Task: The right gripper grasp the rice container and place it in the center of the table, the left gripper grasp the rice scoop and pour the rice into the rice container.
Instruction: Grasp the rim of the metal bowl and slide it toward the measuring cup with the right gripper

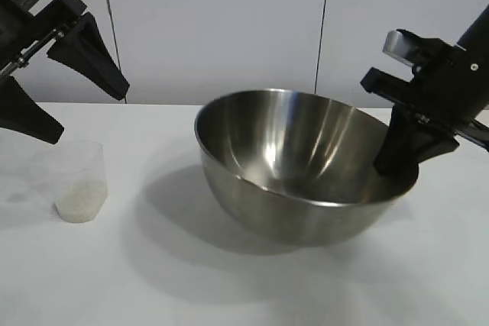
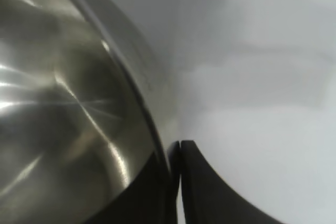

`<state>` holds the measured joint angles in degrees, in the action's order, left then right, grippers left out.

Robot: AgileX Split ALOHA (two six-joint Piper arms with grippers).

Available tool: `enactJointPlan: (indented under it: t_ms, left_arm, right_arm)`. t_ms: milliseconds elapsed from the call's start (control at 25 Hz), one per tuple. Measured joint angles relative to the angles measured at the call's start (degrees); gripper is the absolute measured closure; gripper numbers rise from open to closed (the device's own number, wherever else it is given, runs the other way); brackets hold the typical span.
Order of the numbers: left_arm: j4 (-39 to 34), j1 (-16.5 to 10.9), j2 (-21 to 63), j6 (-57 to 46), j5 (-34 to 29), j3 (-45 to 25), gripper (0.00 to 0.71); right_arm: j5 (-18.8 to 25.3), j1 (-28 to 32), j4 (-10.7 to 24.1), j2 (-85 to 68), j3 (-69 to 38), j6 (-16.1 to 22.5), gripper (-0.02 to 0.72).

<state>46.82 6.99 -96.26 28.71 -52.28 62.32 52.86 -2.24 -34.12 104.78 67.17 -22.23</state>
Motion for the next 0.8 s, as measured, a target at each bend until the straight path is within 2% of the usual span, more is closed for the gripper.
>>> enactJointPlan:
  t_ms: [200, 400, 600, 800]
  left_arm:
    - [0.0, 0.0, 0.0, 0.0, 0.0, 0.0, 0.015]
    - [0.0, 0.0, 0.0, 0.0, 0.0, 0.0, 0.015]
    - [0.0, 0.0, 0.0, 0.0, 0.0, 0.0, 0.015]
    - [0.0, 0.0, 0.0, 0.0, 0.0, 0.0, 0.015]
  right_arm:
    - [-4.7, -5.1, 1.5, 0.2, 0.8, 4.2, 0.685]
    - [-7.7, -10.6, 1.5, 3.0, 0.8, 8.7, 0.685]
    - [-10.6, -11.4, 1.5, 5.8, 0.8, 12.1, 0.685]
    - [-12.1, -11.4, 1.5, 6.2, 0.8, 12.6, 0.685]
